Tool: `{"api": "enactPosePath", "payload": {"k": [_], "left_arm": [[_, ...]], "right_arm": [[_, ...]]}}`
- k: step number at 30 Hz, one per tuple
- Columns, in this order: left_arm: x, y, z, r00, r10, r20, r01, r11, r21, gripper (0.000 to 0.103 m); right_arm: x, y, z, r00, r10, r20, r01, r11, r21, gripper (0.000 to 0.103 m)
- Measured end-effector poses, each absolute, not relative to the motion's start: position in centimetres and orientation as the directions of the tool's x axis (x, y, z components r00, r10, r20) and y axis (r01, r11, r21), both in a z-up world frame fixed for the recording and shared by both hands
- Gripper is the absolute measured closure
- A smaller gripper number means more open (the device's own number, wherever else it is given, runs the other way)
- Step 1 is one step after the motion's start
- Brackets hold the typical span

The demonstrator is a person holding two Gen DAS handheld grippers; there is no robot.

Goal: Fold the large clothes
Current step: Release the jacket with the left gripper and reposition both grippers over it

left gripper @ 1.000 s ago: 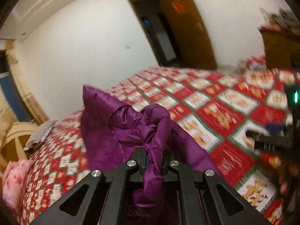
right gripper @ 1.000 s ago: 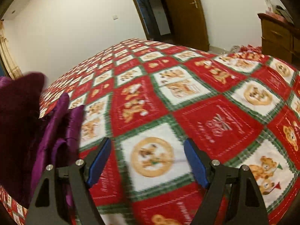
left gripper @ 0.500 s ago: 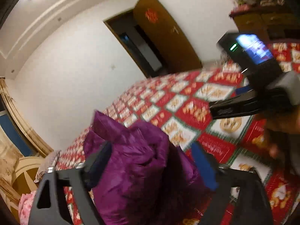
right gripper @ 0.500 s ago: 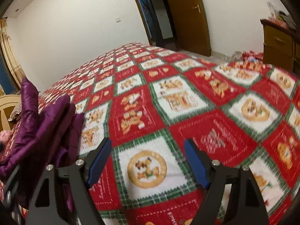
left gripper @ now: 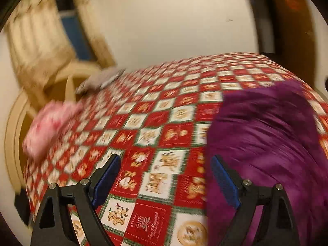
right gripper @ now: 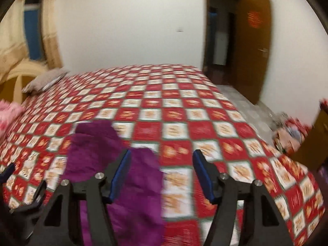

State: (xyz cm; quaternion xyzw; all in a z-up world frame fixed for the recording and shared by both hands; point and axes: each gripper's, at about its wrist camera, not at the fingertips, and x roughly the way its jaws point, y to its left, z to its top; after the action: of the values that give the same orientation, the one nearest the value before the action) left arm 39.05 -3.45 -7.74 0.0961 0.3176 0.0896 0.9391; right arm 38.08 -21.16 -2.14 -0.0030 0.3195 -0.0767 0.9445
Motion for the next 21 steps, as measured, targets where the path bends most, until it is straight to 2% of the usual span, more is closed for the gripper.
{"api": "enactPosePath", "payload": {"k": [6, 11, 17, 21], "left_arm": [[43.5, -3.3, -8.4, 0.762, 0.237, -0.603, -0.148, 0.97, 0.195, 0.013], [46.0, -6.1, -10.0, 0.768, 0.117, -0.63, -0.079, 0.993, 0.089, 0.013], [46.9, -12.6, -12.9, 0.764, 0.091, -0.639, 0.049, 0.979, 0.197, 0.013], [46.8, -14.2, -13.8, 0.776, 0.1, -0.622, 0.062, 0.97, 0.233, 0.013]], "right_arm": [[44.8, -16.2, -5.7, 0.687, -0.131, -0.715, 0.139, 0.989, -0.048, 0.053], [45.5, -19.2, -10.0, 0.644, -0.208, -0.736, 0.245, 0.968, -0.058, 0.053], [43.5, -24.2, -14.2, 0.631, -0.193, -0.751, 0.311, 0.95, 0.018, 0.053], [42.9, -25.4, -14.9, 0.653, -0.184, -0.735, 0.319, 0.947, 0.047, 0.053]]}}
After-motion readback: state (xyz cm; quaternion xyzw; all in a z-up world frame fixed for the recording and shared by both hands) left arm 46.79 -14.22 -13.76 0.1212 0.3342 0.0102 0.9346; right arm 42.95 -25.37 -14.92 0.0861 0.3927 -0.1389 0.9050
